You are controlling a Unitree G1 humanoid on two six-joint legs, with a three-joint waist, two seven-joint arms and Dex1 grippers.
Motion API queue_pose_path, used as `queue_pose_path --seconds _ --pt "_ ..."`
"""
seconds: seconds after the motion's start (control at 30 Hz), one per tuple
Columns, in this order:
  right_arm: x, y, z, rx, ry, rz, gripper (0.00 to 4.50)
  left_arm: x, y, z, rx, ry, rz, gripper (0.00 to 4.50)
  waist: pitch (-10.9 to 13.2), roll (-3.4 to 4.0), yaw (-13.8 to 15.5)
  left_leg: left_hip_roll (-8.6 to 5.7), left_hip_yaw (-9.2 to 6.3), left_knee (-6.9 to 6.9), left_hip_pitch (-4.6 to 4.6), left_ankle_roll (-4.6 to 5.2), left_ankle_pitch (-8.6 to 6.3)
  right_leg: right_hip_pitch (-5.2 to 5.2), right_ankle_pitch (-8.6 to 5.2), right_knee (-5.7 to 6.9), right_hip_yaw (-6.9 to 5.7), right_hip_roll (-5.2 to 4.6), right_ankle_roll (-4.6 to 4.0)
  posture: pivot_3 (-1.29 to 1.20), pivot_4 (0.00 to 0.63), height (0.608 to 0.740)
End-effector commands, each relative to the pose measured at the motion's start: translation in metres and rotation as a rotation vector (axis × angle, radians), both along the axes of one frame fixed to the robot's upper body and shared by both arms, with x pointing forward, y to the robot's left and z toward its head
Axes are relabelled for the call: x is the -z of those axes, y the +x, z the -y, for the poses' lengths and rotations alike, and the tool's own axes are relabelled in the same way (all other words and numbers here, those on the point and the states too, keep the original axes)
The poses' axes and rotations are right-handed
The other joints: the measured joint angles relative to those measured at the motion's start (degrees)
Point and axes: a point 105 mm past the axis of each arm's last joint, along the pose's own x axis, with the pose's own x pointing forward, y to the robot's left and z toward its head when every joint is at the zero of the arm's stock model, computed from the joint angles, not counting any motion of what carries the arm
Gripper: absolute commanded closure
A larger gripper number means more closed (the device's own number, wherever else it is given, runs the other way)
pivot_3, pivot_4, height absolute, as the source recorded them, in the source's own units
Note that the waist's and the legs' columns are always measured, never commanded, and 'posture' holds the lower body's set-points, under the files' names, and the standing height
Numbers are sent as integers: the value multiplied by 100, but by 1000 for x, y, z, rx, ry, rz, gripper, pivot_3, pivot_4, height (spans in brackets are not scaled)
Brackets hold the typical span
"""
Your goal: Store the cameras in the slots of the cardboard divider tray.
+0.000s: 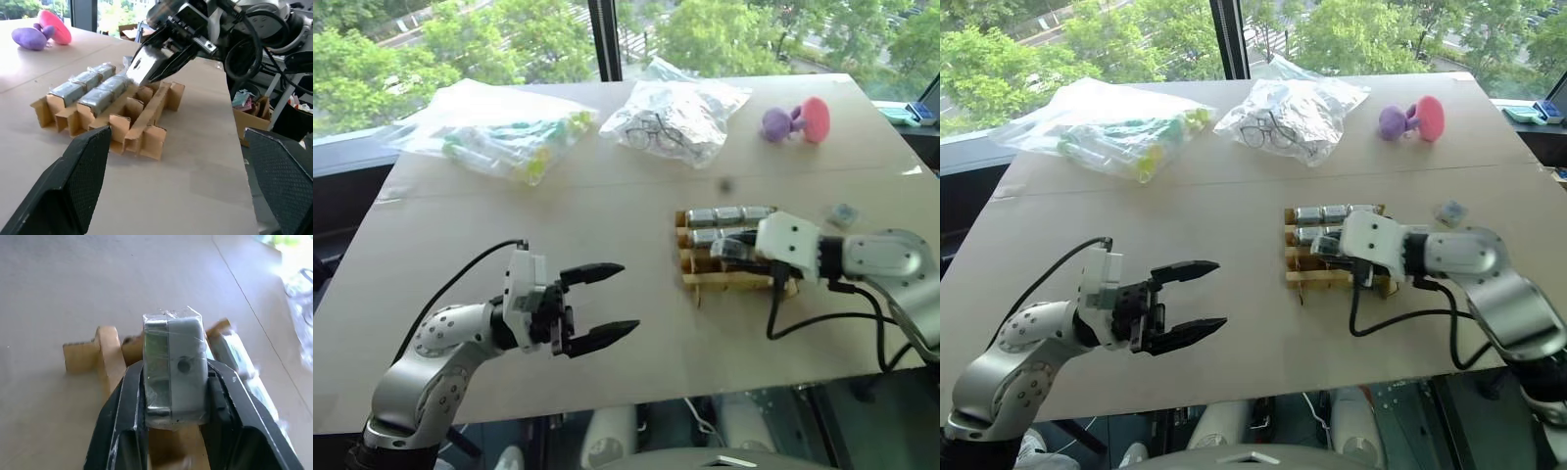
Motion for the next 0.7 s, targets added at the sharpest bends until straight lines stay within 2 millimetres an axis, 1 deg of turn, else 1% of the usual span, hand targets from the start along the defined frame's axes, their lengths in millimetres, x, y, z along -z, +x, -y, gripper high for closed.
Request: queue_pose_path --seconds 0.03,0.13,0.27,0.4,0.47,0.53,0.6,0.67,0.7 --pt "1 6 -7 -48 -30 15 3615 -8 -4 0 -2 4 41 0 -1 -2 0 -2 0 0 -1 -8 5 1 0 -1 0 -1 0 0 150 740" --pt "10 7 -10 -82 -57 -5 3615 -7 -7 1 -19 1 39 0 -1 -3 -8 -3 6 0 -2 -9 5 1 12 -2 3 -2 20 0 150 740" --pt "17 6 -13 -111 -72 -34 3615 -7 -9 1 -43 -3 34 0 -1 -3 -15 1 6 0 2 -9 5 1 12 -1 2 1 21 0 150 740" --pt "22 7 -16 -129 -97 -57 3615 -6 -11 2 -52 -2 32 0 -1 -2 -15 4 4 0 11 1 -11 3 1 6 0 0 0 0 150 740" --pt "27 8 -15 -129 -121 -71 3615 -6 -11 1 -56 -1 33 0 -1 -2 -15 6 2 5 12 -12 -18 4 1 9 -2 0 0 0 150 740" --pt "31 11 -13 -118 -138 -92 3615 -5 -10 0 -60 0 35 0 -3 -2 -16 6 2 7 13 -13 -19 4 1 9 -2 1 -1 0 150 740" --pt "34 19 -10 -89 -150 -104 3615 -5 -10 0 -62 0 36 0 -4 -3 -18 6 3 8 13 -13 -18 6 2 9 -2 0 -2 0 150 740" --pt "35 24 -9 -73 -152 -109 3615 -5 -9 0 -62 0 36 0 -4 -3 -11 6 4 8 11 -4 -6 5 2 9 -1 1 -2 0 150 740" --pt "35 25 -8 -74 -153 -110 3615 -5 -9 0 -62 -1 36 0 -4 -3 -15 5 4 8 10 -15 6 5 2 9 -2 1 -3 0 150 740"
